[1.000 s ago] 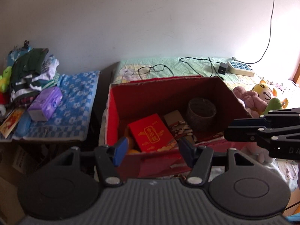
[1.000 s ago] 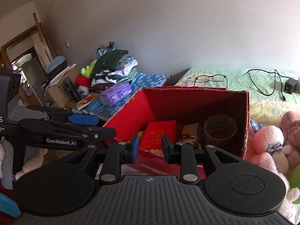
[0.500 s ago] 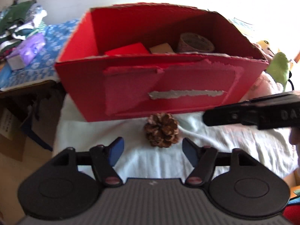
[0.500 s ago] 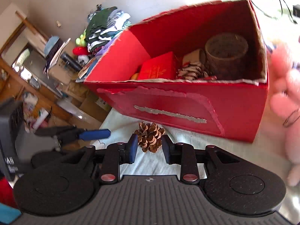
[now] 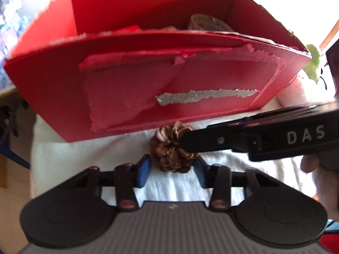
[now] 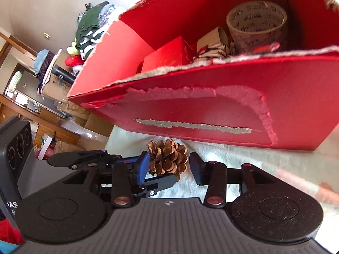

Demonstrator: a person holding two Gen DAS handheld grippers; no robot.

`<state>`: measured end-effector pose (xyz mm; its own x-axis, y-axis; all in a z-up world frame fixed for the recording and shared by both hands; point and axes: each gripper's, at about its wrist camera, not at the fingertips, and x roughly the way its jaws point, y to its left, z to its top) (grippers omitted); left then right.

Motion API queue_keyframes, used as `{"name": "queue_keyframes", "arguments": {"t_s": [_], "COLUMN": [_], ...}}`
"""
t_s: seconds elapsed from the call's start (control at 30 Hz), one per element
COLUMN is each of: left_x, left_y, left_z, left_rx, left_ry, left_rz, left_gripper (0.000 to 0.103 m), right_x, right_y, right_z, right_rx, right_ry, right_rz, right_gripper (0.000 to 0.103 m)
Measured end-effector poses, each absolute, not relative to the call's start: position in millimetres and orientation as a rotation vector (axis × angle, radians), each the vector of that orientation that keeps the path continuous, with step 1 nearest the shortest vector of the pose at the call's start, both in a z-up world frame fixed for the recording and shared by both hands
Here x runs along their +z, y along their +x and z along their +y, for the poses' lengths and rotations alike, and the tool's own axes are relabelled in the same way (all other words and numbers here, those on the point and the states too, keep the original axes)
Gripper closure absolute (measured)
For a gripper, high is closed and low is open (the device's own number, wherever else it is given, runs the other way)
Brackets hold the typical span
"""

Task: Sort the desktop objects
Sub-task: 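Grasp the brown pine cone with the right gripper and lift it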

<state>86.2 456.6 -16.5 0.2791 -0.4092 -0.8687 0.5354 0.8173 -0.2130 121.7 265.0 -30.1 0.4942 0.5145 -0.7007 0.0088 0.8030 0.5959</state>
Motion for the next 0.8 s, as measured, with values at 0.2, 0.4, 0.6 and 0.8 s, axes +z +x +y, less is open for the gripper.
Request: {"name": "queue_keyframes", "arguments": {"t_s": [0.2, 0.4, 0.6, 0.8], "left_x": [-18, -14, -4, 21], "left_y": [92, 90, 75, 49], "left_z": [459, 453, 442, 422], "left_rx": [-0.665, -0.656, -0.663, -0.701], "left_ry": [0.114, 0.127, 0.141, 0.175], "left_rz": [1.122, 1.112, 1.115, 1.080], "left_gripper": [0.062, 0.063, 0.064, 0.064], "right_x": [-37, -36, -31, -11], "right_y": [125, 125, 114, 88], "right_z": [267, 264, 254, 238], "right_rx": [0.332, 0.345, 0.378, 0.415], "right_ry": [0.607, 0.591, 0.572, 0.525], "right_rz": [1.036, 1.037, 1.040, 1.011], "right_gripper": [0.056, 0.062, 0.062, 0.062]}}
